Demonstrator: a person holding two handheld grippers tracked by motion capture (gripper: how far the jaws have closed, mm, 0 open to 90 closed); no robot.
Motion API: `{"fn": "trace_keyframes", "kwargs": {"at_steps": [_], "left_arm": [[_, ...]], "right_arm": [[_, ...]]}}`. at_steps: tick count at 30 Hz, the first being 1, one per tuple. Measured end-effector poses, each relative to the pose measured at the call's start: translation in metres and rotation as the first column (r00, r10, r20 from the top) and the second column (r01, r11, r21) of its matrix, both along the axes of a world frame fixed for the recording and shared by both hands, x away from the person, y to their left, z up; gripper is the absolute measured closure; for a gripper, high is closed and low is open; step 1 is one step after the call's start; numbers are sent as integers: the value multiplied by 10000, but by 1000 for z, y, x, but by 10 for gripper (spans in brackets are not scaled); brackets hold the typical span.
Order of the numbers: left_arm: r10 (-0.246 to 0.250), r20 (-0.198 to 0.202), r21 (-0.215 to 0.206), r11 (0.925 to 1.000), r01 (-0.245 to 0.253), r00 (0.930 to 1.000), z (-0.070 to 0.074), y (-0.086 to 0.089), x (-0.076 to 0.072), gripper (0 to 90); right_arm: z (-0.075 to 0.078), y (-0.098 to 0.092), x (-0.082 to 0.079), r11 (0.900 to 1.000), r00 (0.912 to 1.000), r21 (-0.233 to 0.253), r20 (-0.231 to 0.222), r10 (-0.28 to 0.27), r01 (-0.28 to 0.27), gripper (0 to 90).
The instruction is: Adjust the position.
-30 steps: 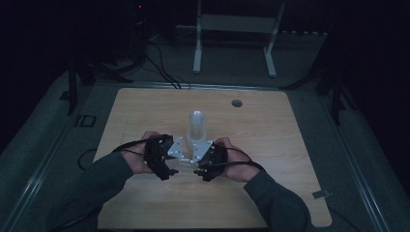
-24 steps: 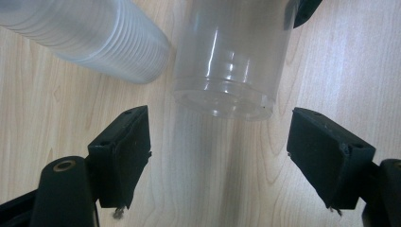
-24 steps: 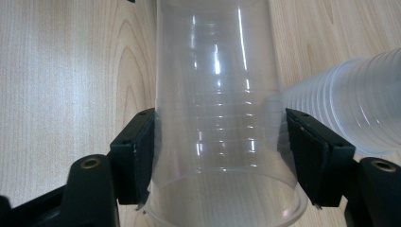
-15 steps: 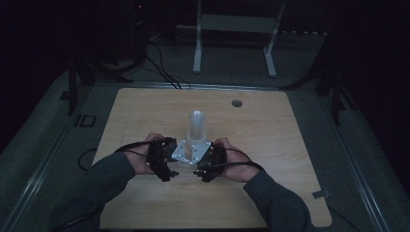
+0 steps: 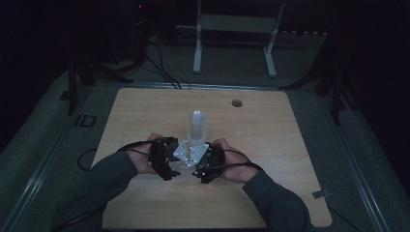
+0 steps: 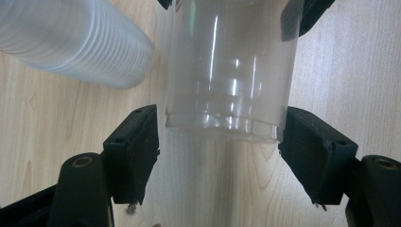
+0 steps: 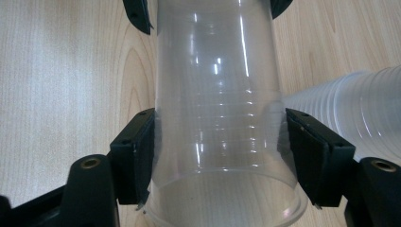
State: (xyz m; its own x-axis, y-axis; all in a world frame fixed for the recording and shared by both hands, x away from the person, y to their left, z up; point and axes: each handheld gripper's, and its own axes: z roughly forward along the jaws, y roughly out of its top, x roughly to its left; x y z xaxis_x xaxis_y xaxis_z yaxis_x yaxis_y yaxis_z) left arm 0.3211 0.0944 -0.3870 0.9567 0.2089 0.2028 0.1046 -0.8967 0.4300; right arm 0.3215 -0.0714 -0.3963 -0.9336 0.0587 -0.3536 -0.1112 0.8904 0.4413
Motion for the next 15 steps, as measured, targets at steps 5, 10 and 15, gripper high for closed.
{"fn": "trace_keyframes", "kwargs": {"at_steps": [5,10,15], "left_arm": [[-676,-38,948,9932,676,9977,5,2,6,308],[-367,-294,540,9978,383,9989,-1,1,7,327],[-397,-462,530,9977,421,9981,-3,2,8,344]], "right_arm": [[-1,1,-2,9998,9999,146,-79,-126,127,313],[0,1,-2,9996,10000,268,47,51,-52,315],[0,2,-3,9997,9999,187,49,122,-123,315]]}}
